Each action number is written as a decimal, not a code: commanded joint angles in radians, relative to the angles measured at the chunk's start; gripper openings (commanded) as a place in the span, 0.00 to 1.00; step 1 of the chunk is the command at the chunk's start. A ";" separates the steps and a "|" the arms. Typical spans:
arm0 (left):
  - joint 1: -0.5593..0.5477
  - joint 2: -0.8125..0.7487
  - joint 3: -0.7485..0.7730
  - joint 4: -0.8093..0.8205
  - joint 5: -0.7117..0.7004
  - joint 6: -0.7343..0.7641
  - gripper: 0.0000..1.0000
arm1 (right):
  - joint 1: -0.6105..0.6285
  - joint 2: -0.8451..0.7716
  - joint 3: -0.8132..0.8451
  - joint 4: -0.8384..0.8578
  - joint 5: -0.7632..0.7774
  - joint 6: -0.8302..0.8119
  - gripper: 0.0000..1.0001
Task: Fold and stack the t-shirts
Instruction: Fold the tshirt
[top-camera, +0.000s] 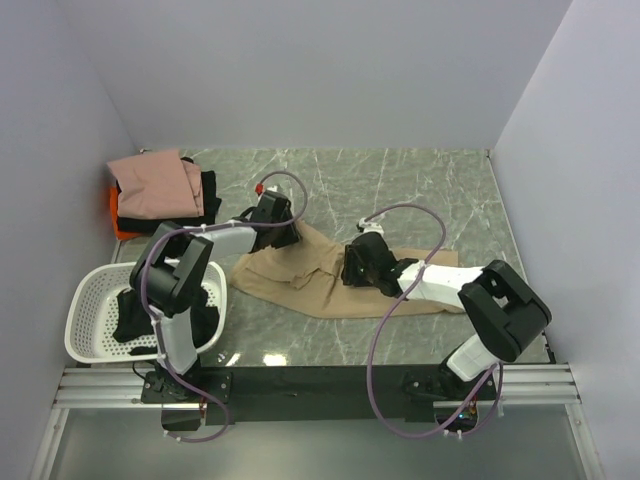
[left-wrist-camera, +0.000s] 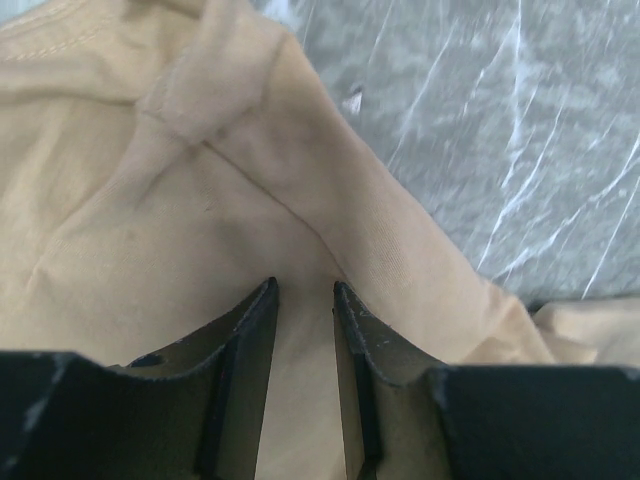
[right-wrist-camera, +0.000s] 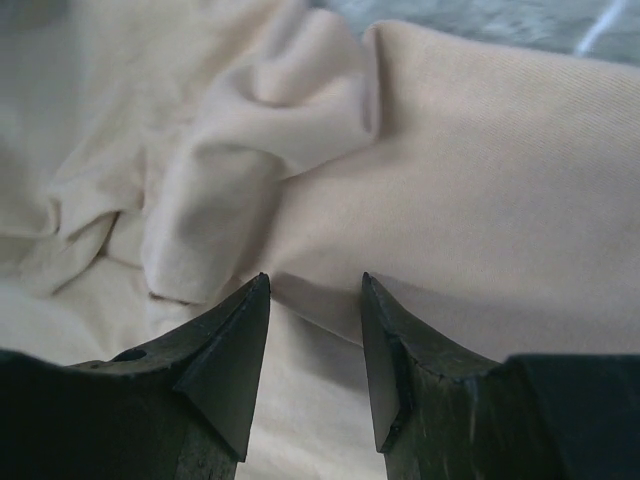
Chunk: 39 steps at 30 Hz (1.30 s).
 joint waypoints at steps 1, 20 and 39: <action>0.016 0.084 0.038 -0.106 -0.036 0.043 0.37 | 0.055 0.057 -0.027 -0.083 -0.061 0.048 0.49; 0.026 0.028 0.204 -0.197 -0.082 0.089 0.36 | 0.157 -0.073 0.110 -0.236 0.056 0.059 0.49; 0.025 -0.319 -0.121 -0.209 -0.095 0.081 0.38 | -0.063 -0.249 -0.001 -0.310 0.133 0.004 0.54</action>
